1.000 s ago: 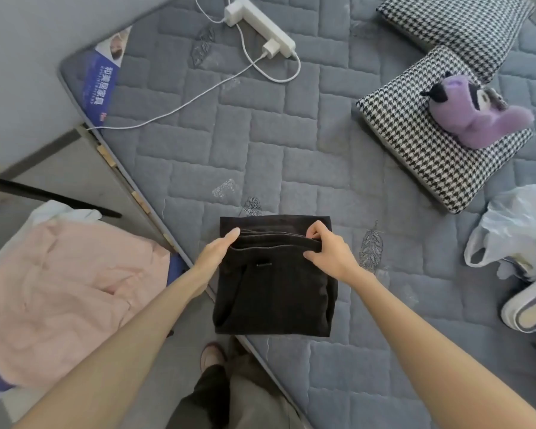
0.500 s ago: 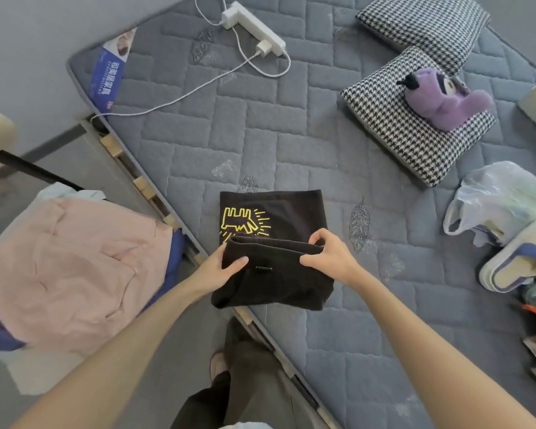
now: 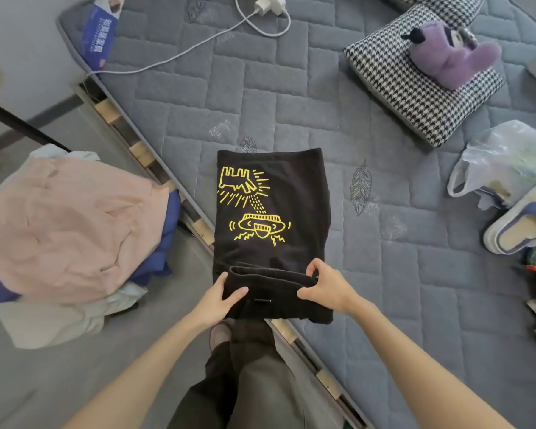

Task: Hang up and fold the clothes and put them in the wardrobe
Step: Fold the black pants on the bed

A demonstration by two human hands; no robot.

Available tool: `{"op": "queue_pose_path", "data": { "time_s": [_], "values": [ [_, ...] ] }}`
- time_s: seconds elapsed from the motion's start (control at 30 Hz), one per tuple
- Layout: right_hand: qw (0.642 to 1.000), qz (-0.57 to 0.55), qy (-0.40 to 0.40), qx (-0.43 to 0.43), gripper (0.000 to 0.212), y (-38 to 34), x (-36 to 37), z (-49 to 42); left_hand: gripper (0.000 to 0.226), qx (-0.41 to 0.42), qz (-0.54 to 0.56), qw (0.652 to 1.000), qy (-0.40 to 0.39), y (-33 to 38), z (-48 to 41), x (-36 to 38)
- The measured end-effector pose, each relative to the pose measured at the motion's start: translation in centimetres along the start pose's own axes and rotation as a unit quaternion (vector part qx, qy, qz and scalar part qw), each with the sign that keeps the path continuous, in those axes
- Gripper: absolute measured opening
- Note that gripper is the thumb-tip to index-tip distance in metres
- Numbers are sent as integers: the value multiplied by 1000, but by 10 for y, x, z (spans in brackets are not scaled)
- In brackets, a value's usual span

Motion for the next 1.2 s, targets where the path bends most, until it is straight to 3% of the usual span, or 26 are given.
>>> {"op": "queue_pose_path", "data": {
  "time_s": [0.1, 0.2, 0.33, 0.43, 0.57, 0.7, 0.83, 0.93, 1.03, 1.2],
  "values": [
    [999, -18, 36, -34, 39, -6, -13, -16, 52, 19, 26, 999, 33, 8, -15, -3],
    [987, -50, 132, -71, 48, -16, -36, -33, 40, 26, 39, 995, 86, 22, -38, -14],
    [959, -144, 226, -89, 55, -24, -55, -61, 41, 7, 42, 986, 159, 33, -73, -31],
    [945, -213, 244, -56, 65, -9, -49, -78, 50, -55, 44, 984, 162, 17, -95, -32],
    [943, -255, 203, 65, 75, 37, -17, -79, 66, -131, 98, 974, 154, -13, -99, -25],
    [967, -197, 128, 95, 63, 61, 14, -71, 70, -134, 85, 973, 169, -26, -92, -18],
    [978, -161, 102, 85, 36, 59, 16, -74, 53, -58, 41, 980, 185, -19, -84, -20],
    [987, -59, 135, 64, 19, 53, 4, -72, 46, -27, -3, 978, 209, -15, -82, -25],
    [982, 35, 184, 33, 20, 54, -3, -64, 47, -20, -61, 970, 232, -17, -84, -28],
    [971, 126, 198, 54, 21, 70, 10, -67, 53, -72, -127, 959, 243, -31, -90, -24]
  ]
}}
Point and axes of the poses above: each hand's wrist, its own z-axis away from the middle knuckle, its own x-axis out of the palm, y = z × x, the point moved 6 cm from there along -z, towards the middle knuckle, and after that the axes turned 2 degrees about -y, right-handed, at the moved point
